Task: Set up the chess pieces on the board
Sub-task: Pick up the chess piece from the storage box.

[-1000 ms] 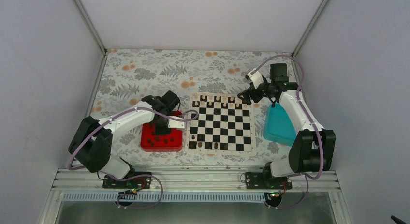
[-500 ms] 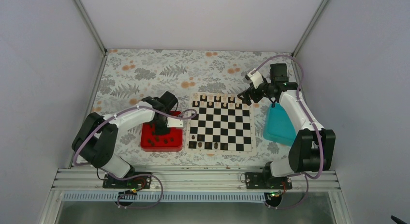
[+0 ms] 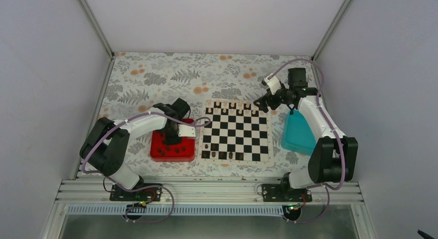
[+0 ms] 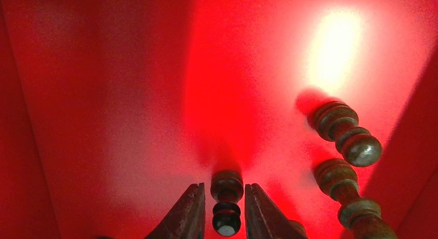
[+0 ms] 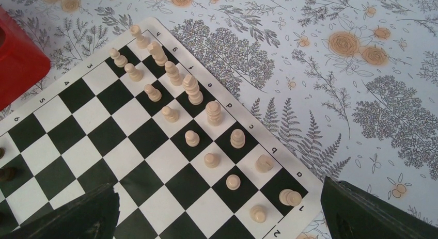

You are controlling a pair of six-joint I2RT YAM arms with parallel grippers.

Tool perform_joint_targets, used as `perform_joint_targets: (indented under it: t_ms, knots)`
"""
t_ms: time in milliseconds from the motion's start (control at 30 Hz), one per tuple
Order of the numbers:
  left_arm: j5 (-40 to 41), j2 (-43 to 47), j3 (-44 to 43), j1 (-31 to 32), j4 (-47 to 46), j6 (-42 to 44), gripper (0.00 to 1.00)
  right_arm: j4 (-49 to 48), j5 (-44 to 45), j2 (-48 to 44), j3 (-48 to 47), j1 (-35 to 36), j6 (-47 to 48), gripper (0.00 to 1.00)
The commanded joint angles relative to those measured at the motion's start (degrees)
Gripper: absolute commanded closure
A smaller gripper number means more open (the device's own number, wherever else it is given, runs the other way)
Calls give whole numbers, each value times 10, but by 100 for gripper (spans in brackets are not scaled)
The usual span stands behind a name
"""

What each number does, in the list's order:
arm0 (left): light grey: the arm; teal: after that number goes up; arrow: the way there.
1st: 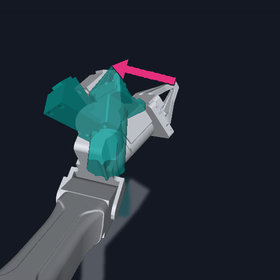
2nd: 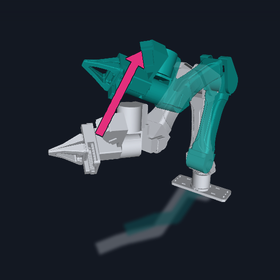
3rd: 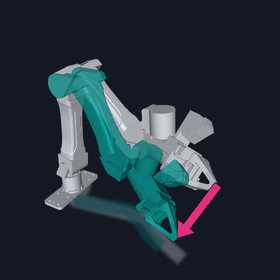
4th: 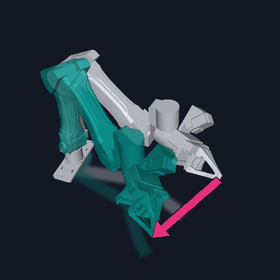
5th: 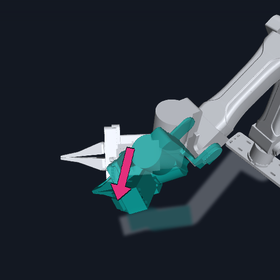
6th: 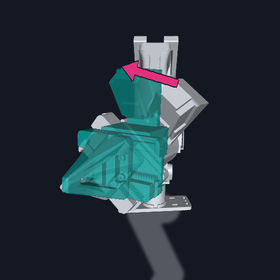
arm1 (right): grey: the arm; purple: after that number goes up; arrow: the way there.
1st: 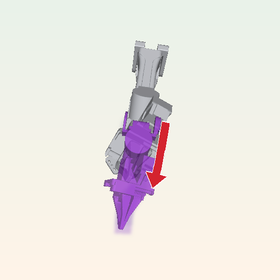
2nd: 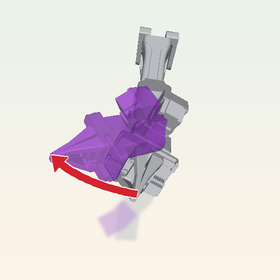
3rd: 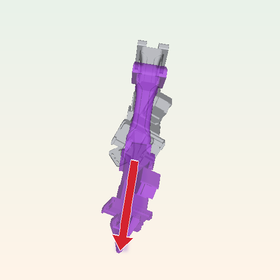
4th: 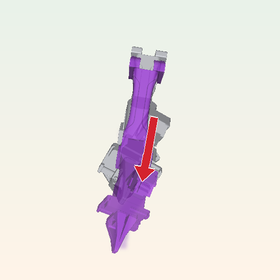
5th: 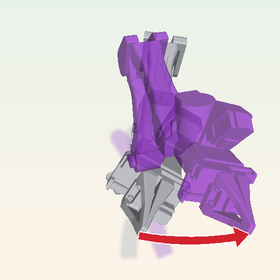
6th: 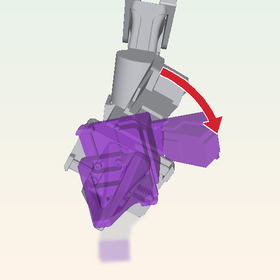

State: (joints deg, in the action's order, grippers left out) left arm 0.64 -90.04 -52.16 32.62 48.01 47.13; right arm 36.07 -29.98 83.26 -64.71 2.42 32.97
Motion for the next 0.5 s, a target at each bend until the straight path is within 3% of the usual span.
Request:
perform_joint_targets:
  t_ms: [0, 167, 467]
  knots:
    - [-8, -11, 4, -3, 5, 3, 80, 6, -17, 6, -3, -7, 10, 0]
    - [-7, -16, 6, -3, 8, 3, 81, 6, -17, 6, -2, -7, 9, 0]
    - [-11, -5, -9, -3, 22, 1, 93, 7, -19, 5, -3, -7, 9, 0]
